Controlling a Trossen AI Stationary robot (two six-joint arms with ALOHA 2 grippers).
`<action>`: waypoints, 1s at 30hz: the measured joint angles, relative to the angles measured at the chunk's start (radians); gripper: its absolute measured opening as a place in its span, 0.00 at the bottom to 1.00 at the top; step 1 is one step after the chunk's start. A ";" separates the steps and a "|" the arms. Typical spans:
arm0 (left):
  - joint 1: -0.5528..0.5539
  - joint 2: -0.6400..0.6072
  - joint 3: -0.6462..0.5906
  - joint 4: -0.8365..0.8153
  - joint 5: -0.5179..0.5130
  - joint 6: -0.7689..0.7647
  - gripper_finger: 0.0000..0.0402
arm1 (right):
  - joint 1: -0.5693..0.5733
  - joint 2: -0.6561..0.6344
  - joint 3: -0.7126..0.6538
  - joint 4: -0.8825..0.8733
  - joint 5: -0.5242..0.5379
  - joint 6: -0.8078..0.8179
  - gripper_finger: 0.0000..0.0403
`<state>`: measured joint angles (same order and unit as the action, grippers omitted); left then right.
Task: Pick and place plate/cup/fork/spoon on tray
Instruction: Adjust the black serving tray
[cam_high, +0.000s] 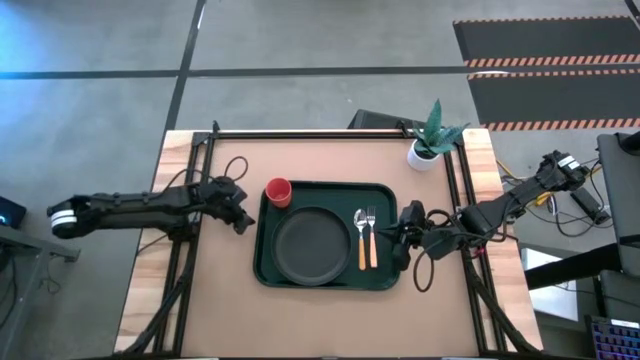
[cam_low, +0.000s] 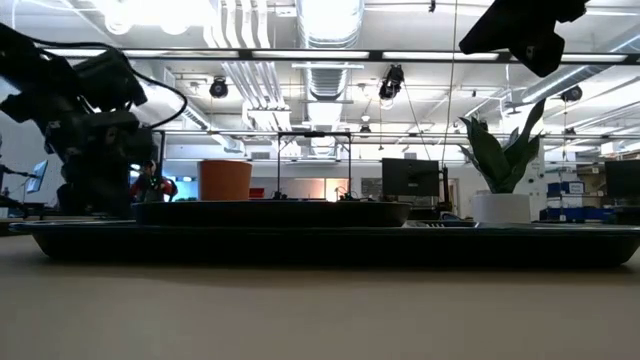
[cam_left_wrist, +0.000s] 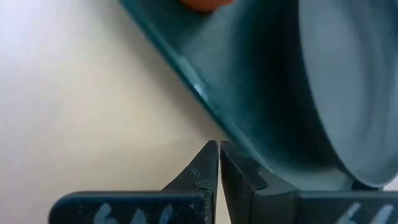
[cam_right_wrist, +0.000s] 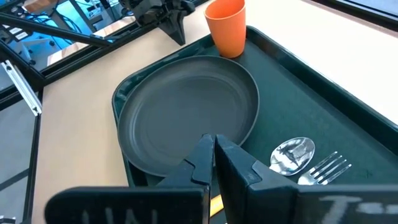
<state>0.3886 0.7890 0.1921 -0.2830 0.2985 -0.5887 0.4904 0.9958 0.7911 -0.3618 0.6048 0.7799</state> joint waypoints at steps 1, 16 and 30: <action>-0.001 0.008 -0.001 0.010 0.000 -0.001 0.00 | 0.000 0.000 0.000 0.000 0.000 0.000 0.02; -0.039 0.149 -0.012 0.171 -0.002 -0.021 0.00 | 0.000 0.000 0.000 0.000 0.000 -0.022 0.02; -0.132 0.250 -0.010 0.278 0.002 -0.104 0.00 | 0.000 -0.005 0.003 -0.135 -0.010 0.094 0.02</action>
<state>0.2570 1.0393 0.1826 -0.0046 0.3004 -0.6928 0.4904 0.9913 0.7937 -0.4971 0.5946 0.8740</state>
